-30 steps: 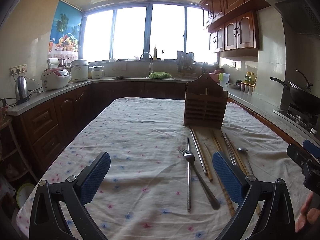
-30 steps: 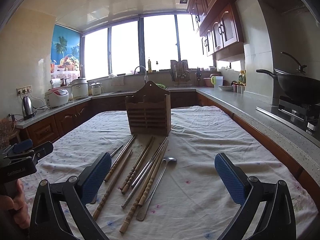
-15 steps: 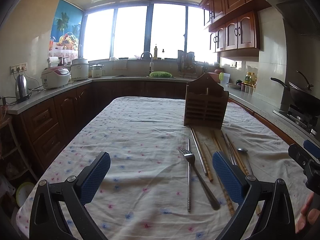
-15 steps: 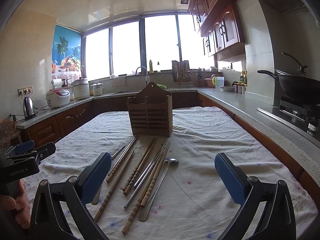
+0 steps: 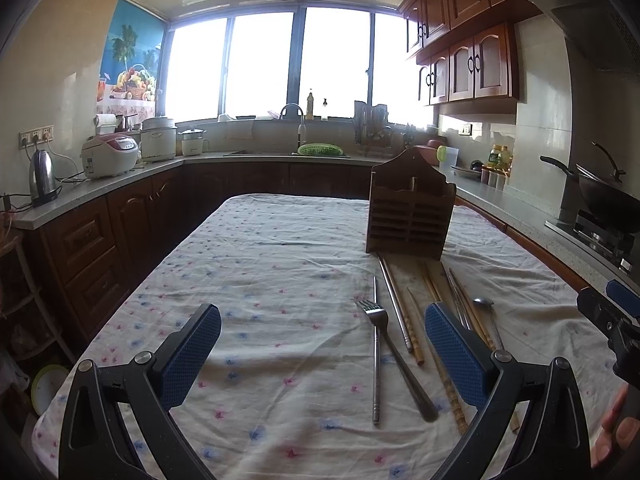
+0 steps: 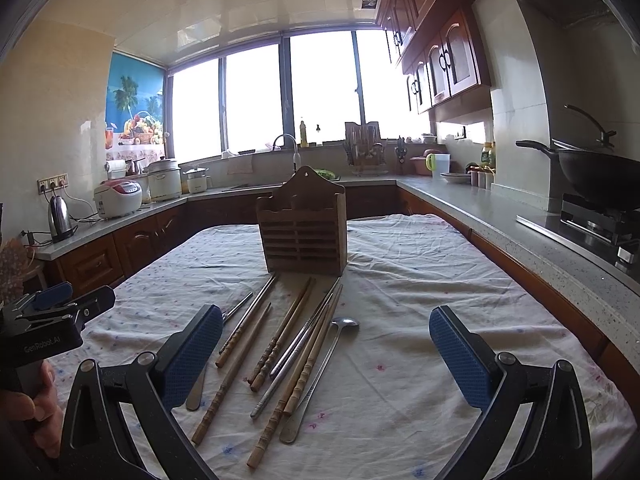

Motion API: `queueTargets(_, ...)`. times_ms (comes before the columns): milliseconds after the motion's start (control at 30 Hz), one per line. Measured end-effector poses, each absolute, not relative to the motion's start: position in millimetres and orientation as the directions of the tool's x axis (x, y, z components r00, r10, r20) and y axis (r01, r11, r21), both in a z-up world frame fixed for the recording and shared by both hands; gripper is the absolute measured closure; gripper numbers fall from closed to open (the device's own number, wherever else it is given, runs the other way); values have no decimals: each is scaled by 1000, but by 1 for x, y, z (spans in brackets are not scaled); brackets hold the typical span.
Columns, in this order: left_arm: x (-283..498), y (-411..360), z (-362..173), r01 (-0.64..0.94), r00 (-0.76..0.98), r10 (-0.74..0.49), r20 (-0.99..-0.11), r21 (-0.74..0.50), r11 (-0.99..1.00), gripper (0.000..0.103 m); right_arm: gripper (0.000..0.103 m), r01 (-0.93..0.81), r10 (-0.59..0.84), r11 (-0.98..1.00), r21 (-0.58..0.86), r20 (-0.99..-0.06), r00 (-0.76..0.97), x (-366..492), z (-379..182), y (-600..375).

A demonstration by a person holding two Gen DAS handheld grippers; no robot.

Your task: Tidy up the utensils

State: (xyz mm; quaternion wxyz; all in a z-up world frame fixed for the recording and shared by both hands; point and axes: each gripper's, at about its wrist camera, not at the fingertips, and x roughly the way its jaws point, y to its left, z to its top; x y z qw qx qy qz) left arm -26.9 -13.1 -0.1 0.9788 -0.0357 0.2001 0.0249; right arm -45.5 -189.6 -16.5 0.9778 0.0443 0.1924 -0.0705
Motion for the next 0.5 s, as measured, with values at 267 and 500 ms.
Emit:
queueTargets(267, -25, -13, -1, -60, 917, 30, -398, -64, 996, 1, 0, 155, -119, 986, 63, -388, 914, -45, -18, -190)
queueTargets(500, -16, -7, -2, -46, 902, -2, -431, -101, 994, 1, 0, 148, -99, 985, 89, -412, 906, -41, -19, -193)
